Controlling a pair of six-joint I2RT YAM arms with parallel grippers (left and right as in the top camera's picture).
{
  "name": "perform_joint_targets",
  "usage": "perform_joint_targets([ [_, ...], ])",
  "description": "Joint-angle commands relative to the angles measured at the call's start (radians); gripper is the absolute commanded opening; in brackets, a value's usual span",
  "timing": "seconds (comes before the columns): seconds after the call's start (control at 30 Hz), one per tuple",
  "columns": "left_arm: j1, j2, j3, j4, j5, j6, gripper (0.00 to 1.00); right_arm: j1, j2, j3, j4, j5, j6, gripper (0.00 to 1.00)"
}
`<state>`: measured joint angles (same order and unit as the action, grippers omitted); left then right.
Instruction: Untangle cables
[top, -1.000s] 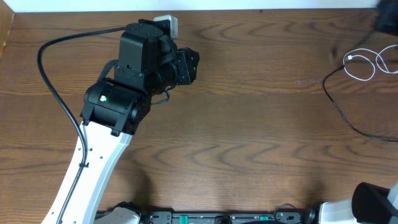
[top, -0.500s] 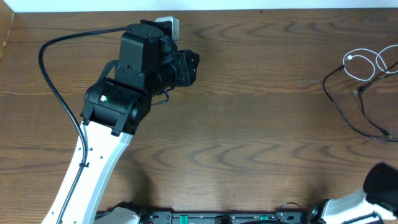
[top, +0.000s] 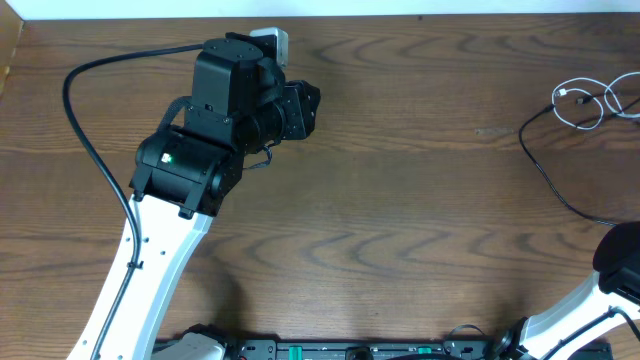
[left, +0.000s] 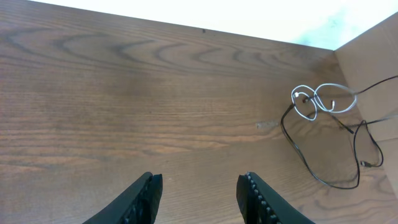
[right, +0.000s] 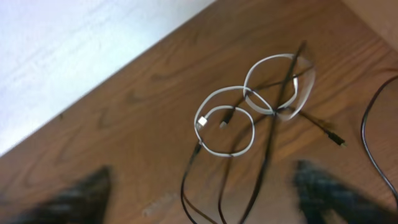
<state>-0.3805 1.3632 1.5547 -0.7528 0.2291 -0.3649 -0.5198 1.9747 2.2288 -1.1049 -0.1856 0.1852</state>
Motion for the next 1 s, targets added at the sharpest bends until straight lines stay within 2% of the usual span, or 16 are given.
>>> perform_joint_targets([
  [0.0, 0.006, 0.002, 0.007, -0.002, -0.014, 0.017, 0.44, -0.004, -0.011, 0.007, -0.015, -0.026, -0.006, 0.99],
  [0.27, 0.006, 0.003, 0.007, -0.006, -0.014, 0.021, 0.44, -0.002, -0.068, 0.007, -0.097, -0.193, -0.007, 0.99],
  [0.4, 0.006, 0.003, 0.007, -0.010, -0.059, 0.107, 0.45, 0.013, -0.105, 0.007, -0.159, -0.308, -0.047, 0.99],
  [0.53, 0.006, 0.003, 0.007, -0.036, -0.253, 0.107, 0.65, 0.079, -0.129, 0.007, -0.243, -0.344, -0.103, 0.96],
  [0.57, 0.006, 0.003, 0.007, -0.055, -0.315, 0.106, 0.99, 0.121, -0.131, 0.007, -0.282, -0.344, -0.145, 0.94],
  [0.67, 0.006, 0.003, 0.007, -0.108, -0.353, 0.106, 0.99, 0.212, -0.131, 0.006, -0.343, -0.281, -0.187, 0.90],
  [0.9, 0.006, 0.003, 0.007, -0.129, -0.353, 0.106, 0.98, 0.435, -0.131, 0.007, -0.412, -0.014, -0.187, 0.90],
  [0.93, 0.006, 0.003, 0.007, -0.129, -0.353, 0.106, 0.98, 0.459, -0.131, 0.007, -0.419, 0.013, -0.187, 0.99],
  [0.97, 0.006, 0.003, 0.007, -0.129, -0.353, 0.106, 0.98, 0.488, -0.133, 0.007, -0.430, 0.041, -0.187, 0.99],
])
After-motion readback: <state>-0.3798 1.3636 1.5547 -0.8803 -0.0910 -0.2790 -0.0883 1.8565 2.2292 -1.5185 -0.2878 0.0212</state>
